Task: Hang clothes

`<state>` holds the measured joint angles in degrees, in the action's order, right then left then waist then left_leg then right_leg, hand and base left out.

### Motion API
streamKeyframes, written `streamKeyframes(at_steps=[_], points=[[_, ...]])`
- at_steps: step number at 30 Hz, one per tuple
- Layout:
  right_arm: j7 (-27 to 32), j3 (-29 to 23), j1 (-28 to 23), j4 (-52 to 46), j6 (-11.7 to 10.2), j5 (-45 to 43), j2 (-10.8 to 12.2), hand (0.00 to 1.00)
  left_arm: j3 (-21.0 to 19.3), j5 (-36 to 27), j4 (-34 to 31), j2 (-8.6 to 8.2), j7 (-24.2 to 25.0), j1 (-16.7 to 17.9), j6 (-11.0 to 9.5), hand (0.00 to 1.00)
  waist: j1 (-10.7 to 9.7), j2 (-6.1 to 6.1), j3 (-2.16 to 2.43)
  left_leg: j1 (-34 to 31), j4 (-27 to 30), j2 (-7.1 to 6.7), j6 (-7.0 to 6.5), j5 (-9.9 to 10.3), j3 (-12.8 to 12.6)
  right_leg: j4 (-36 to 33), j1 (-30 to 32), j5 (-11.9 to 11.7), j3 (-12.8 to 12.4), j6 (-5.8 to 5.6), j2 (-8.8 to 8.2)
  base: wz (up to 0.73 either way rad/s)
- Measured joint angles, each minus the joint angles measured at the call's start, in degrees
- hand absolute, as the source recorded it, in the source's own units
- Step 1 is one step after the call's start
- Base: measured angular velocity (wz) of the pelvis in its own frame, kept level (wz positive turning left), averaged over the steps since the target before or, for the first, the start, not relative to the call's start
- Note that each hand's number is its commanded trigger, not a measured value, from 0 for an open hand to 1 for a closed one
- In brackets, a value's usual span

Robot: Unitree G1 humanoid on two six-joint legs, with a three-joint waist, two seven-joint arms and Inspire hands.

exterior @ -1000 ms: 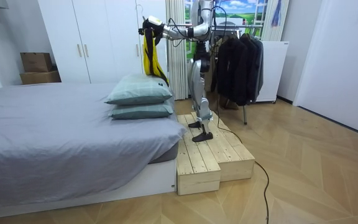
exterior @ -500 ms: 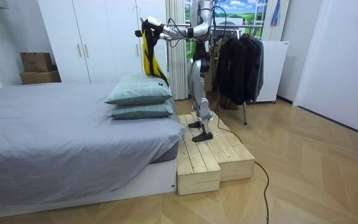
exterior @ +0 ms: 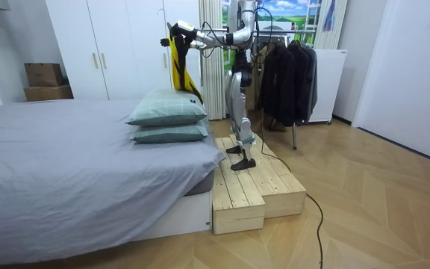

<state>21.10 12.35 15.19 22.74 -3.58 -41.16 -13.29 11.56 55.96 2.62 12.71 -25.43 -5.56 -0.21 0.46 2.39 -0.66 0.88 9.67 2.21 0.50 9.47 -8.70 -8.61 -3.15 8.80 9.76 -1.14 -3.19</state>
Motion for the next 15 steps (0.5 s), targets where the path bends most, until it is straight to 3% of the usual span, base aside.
streamKeyframes(at_steps=[5,6,7,8,9,15], points=[[0.0,0.0,0.0,0.0,0.0,0.0,0.0,0.0,0.0,0.0,0.0,-0.02,0.0,0.0,0.0,1.0,0.1,-0.01,0.0,-0.2,0.0,-0.01,0.0,0.0,0.0,0.0,0.1,0.0,0.1,0.0,0.0,0.0],[0.0,0.0,0.0,0.0,0.0,0.0,0.0,0.24,0.0,0.0,0.0,-0.02,0.0,0.0,0.0,1.0,0.1,-0.02,-0.01,-0.2,0.0,-0.01,0.0,0.0,0.0,0.0,0.1,0.0,0.1,0.0,0.0,0.0],[0.0,0.0,0.0,0.0,0.0,0.0,0.0,0.64,0.0,0.0,0.0,-0.01,0.0,0.0,0.0,1.0,0.1,-0.03,-0.02,-0.2,0.0,-0.01,0.0,0.0,0.0,0.0,0.1,0.0,0.1,0.0,0.0,0.0],[0.0,0.0,0.0,0.0,0.0,0.0,0.0,0.64,0.0,0.0,0.0,-0.01,0.0,0.0,0.0,1.0,0.1,-0.04,-0.02,-0.2,0.0,-0.01,0.0,0.0,0.0,0.0,0.1,0.0,0.1,0.0,0.0,0.0],[0.0,0.0,0.0,0.0,0.0,0.0,0.0,1.0,0.0,0.0,0.0,-0.02,0.0,0.0,0.0,1.0,0.1,-0.06,-0.03,-0.2,0.0,-0.01,0.0,0.0,0.0,0.0,0.1,0.0,0.1,0.0,0.0,0.0],[0.0,0.0,0.0,0.2,0.0,0.0,0.0,1.0,0.1,0.0,0.0,0.0,0.0,0.0,0.1,1.0,0.1,-0.23,-0.13,-0.2,0.0,-0.01,0.0,0.0,0.0,0.0,0.2,0.0,0.1,0.0,0.0,0.0]])
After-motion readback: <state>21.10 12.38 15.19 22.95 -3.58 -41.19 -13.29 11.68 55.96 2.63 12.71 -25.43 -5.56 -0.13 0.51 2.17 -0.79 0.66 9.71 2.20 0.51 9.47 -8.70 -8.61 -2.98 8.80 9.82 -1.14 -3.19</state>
